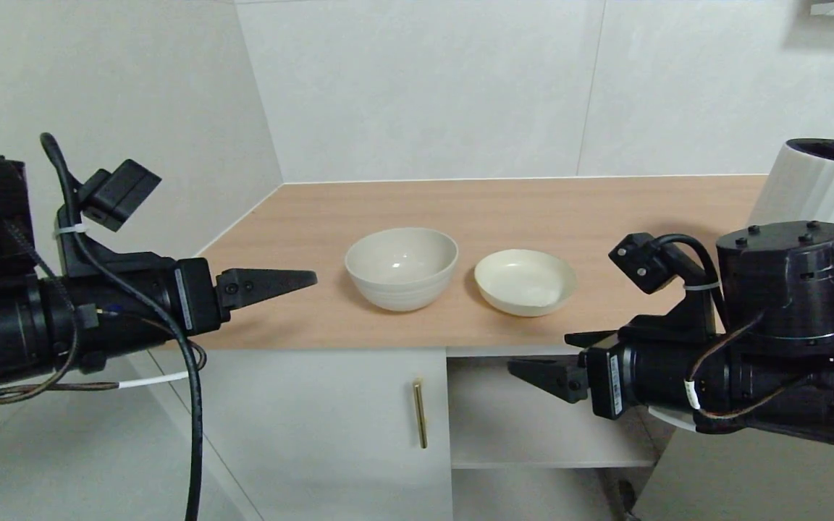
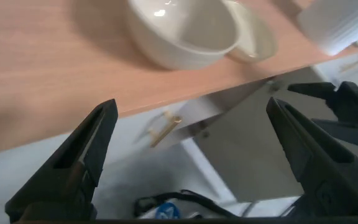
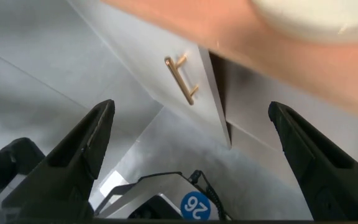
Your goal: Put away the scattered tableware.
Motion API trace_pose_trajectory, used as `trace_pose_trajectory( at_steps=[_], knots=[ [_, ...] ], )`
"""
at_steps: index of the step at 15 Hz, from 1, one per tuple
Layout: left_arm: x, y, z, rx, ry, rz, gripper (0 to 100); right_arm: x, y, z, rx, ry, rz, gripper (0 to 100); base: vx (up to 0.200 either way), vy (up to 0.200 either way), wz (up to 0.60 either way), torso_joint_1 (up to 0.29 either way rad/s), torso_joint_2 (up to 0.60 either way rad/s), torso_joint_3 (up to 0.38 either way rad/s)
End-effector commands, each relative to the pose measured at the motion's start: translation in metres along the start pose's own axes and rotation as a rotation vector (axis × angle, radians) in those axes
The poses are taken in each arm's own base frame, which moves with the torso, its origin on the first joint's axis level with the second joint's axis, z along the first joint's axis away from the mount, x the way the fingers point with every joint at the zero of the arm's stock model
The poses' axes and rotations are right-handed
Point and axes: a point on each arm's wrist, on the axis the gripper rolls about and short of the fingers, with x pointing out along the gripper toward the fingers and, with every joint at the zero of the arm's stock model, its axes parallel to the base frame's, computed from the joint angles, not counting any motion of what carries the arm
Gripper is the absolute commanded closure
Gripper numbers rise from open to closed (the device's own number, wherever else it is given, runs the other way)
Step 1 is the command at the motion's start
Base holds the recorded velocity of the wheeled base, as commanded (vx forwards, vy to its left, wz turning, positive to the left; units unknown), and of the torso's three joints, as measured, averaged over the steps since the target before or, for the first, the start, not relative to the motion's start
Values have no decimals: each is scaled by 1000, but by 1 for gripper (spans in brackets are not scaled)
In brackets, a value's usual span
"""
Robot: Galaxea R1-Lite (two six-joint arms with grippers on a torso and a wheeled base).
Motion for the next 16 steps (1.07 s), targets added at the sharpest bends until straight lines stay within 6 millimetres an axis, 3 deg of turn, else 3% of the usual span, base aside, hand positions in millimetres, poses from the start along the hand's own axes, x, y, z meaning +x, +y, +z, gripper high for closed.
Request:
trace_pose_trajectory(
  at_steps=[1,4,6,9,13,16],
  knots=[
    [8,-3,2,-57,13,-13,0,1,-1,0,2,-3,-4,0,0,0,0,198,-486,-281],
    [23,0,7,-178,23,1,0,4,-4,4,5,-21,-14,0,0,0,0,93,-204,-116],
    [35,5,11,-261,20,35,0,11,-8,18,30,-15,-82,0,0,0,0,13,-25,-16],
    [56,12,19,-435,1,86,0,21,-7,43,213,11,-227,0,0,0,0,0,0,0],
    [99,35,15,-552,-7,227,0,44,-37,55,279,-23,-433,0,0,0,0,0,0,0],
    [113,44,9,-559,20,241,0,52,-49,54,288,-25,-483,0,0,0,0,0,0,0]
  ],
)
